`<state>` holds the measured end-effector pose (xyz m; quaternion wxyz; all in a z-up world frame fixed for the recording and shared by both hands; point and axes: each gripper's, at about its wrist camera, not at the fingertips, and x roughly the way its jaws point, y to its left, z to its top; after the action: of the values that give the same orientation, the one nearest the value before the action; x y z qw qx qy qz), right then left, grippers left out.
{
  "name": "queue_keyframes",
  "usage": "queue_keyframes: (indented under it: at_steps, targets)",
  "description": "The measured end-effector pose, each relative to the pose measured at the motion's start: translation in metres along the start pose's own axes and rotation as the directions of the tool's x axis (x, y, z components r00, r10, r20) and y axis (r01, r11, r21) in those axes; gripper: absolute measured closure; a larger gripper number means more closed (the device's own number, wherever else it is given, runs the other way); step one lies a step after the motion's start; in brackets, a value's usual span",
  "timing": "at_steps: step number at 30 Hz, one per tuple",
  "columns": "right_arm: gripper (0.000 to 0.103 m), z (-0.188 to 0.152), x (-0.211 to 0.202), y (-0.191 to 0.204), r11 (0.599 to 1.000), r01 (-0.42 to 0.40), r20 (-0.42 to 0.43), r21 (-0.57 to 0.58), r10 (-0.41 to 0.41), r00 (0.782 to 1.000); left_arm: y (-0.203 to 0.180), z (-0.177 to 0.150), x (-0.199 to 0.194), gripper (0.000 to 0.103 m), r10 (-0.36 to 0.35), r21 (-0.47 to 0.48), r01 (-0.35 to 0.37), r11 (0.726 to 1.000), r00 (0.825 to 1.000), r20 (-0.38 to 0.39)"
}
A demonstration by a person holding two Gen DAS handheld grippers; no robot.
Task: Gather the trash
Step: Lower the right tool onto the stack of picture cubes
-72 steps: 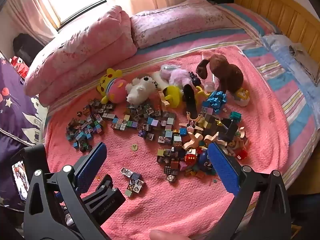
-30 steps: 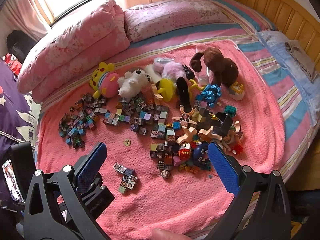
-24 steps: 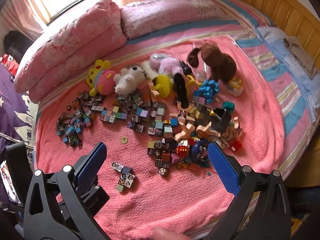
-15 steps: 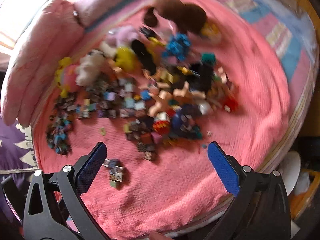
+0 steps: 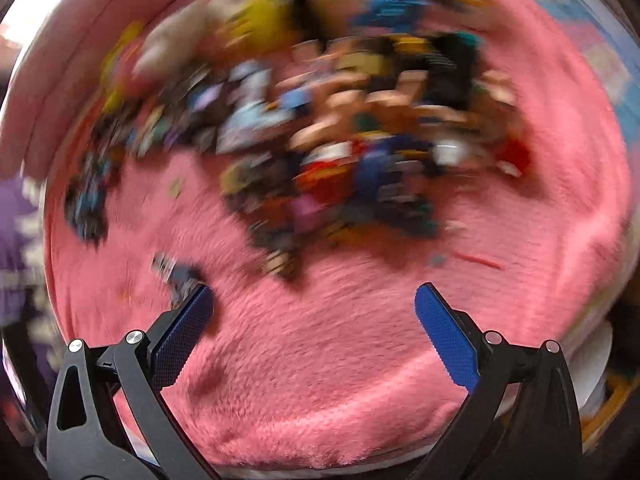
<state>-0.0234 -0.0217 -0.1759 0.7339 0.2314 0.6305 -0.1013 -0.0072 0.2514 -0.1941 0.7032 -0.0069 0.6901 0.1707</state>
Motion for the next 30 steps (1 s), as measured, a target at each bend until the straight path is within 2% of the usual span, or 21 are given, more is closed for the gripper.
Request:
queue_keyframes:
  at_steps: [3, 4, 7, 10, 13, 18, 22, 25, 30]
  targets:
    - [0.004, -0.009, 0.015, 0.052, 0.978, 0.015, -0.01, -0.209, -0.018, 1.0, 0.022, -0.002, 0.007, 0.007, 0.065, -0.014, -0.065, 0.998, 0.997, 0.042]
    - [0.004, -0.01, 0.019, 0.061, 0.971, 0.023, -0.011, -0.237, -0.026, 1.0, 0.028, -0.002, 0.007, 0.007, 0.08, -0.017, -0.079, 0.997, 0.995, 0.063]
    - [0.004, -0.013, 0.033, 0.079, 0.963, 0.008, -0.047, -0.269, -0.021, 0.999, 0.039, -0.003, 0.005, 0.007, 0.072, -0.02, -0.071, 0.997, 0.991, 0.109]
    - [0.004, -0.018, 0.036, 0.091, 0.951, 0.006, -0.032, -0.31, -0.017, 0.999, 0.038, -0.004, 0.001, 0.007, 0.038, 0.003, -0.039, 0.999, 0.988, 0.148]
    - [0.004, -0.024, 0.038, 0.104, 0.935, -0.004, -0.045, -0.356, -0.013, 0.999, 0.033, -0.005, 0.003, 0.007, 0.018, 0.025, -0.022, 0.999, 0.988, 0.153]
    - [0.005, -0.026, 0.052, 0.104, 0.948, -0.012, -0.082, -0.319, -0.014, 0.997, 0.047, -0.009, 0.014, 0.007, 0.052, 0.007, -0.053, 0.999, 0.989, 0.14]
    - [0.019, -0.032, 0.07, 0.1, 0.96, -0.019, -0.155, -0.281, -0.026, 0.988, 0.057, -0.013, 0.02, 0.007, 0.035, -0.015, -0.034, 0.999, 0.991, 0.127]
    - [0.021, -0.038, 0.074, 0.11, 0.95, 0.007, -0.152, -0.313, -0.057, 0.987, 0.055, -0.017, 0.021, 0.007, 0.038, 0.015, -0.041, 0.999, 0.989, 0.142]
    - [0.021, -0.037, 0.081, 0.119, 0.96, 0.027, -0.148, -0.278, -0.071, 0.986, 0.061, -0.017, 0.025, 0.007, 0.029, 0.012, -0.031, 0.999, 0.988, 0.15]
